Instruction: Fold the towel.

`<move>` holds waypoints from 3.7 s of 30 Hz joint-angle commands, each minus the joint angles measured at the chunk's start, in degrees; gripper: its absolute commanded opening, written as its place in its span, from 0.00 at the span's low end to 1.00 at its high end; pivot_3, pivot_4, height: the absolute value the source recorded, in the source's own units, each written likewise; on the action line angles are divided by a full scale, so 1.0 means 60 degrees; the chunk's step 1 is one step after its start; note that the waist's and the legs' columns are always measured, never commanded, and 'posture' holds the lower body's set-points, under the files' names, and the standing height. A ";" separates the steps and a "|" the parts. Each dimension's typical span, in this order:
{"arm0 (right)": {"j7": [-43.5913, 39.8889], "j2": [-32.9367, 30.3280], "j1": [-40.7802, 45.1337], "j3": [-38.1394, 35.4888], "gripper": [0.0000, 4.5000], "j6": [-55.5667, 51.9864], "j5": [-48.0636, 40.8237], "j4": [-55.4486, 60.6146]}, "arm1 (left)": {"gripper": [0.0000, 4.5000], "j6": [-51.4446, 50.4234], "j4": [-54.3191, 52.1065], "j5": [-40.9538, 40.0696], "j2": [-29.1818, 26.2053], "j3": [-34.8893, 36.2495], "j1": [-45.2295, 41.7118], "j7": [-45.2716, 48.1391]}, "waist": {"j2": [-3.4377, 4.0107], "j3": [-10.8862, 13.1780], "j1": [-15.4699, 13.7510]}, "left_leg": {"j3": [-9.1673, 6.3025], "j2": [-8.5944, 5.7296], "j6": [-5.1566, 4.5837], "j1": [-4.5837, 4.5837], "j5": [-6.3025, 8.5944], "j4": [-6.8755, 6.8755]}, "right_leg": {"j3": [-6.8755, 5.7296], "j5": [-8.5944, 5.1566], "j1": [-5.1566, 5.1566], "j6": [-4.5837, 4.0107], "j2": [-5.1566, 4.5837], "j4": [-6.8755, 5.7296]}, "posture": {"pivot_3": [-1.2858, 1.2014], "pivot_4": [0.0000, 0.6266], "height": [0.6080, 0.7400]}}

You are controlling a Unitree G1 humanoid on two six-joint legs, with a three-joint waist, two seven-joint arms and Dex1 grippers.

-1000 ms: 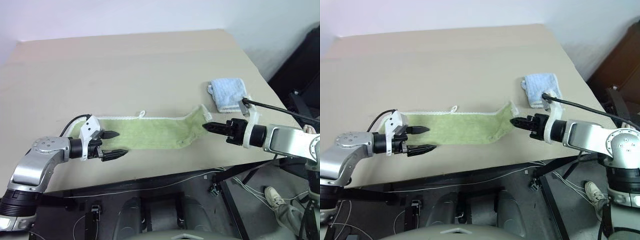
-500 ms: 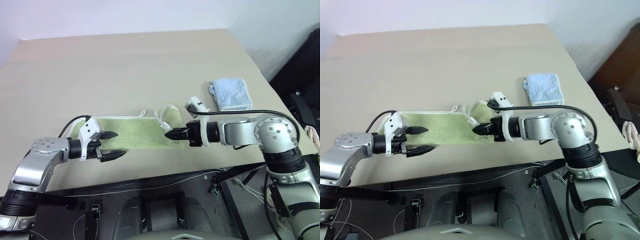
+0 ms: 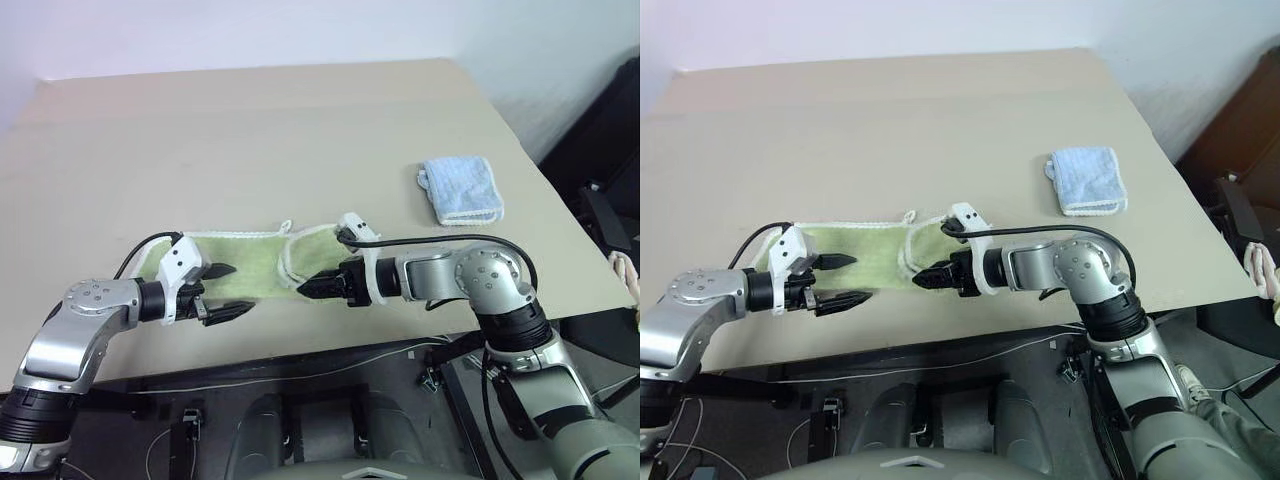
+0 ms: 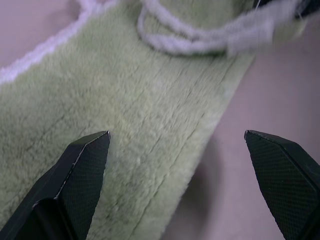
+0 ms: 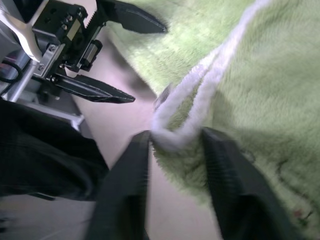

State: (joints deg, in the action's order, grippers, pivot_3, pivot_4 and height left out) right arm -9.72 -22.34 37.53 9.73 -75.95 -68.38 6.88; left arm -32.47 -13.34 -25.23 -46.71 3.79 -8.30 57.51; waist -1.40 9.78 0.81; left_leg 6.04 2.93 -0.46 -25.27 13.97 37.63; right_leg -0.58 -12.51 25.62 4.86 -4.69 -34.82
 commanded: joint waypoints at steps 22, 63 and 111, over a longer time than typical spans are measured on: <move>-0.1484 0.0951 -0.2139 -0.0318 0.00 0.5720 0.5301 0.1139 | 0.10 -0.0635 -0.0098 -0.1735 0.1749 -0.0686 -0.1886 -0.0139 | 0.0000 -0.0001 0.0034 | -0.0004 -0.0012 0.0009 0.0034 -0.0005 0.0086 | -0.0002 -0.0018 -0.0035 -0.0018 0.0023 -0.0073 | 0.52 0.24 1.00; -0.5527 0.0972 -0.1588 0.0610 0.41 0.7288 0.7735 0.0251 | 0.71 0.0294 0.0533 -0.2411 0.0781 0.3461 0.0929 -0.0468 | 0.0018 -0.0020 0.0288 | 0.0002 0.0003 0.0028 0.0122 -0.0002 -0.0029 | 0.0016 -0.0014 -0.0049 -0.0042 -0.0052 -0.0051 | 0.52 0.24 1.00; -0.5923 0.0247 -0.0516 0.0800 1.00 0.8971 0.9813 -0.0979 | 1.00 -0.3661 -0.1075 -1.0841 0.2807 0.6949 0.2915 -1.2621 | 0.0009 -0.0021 0.0264 | 0.0000 -0.0010 0.0088 0.0135 -0.0005 -0.0086 | 0.0017 -0.0027 -0.0035 -0.0067 -0.0080 -0.0041 | 0.52 0.24 1.00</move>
State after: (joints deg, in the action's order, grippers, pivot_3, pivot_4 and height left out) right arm -45.44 -21.06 34.02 15.21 -22.84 -9.61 -1.25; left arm -56.18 -17.68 -87.96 -28.73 44.92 9.20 -16.96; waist -1.35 9.65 2.39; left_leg 6.04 2.86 0.07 -24.46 13.95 37.11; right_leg -0.48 -12.68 25.41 4.45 -5.19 -35.07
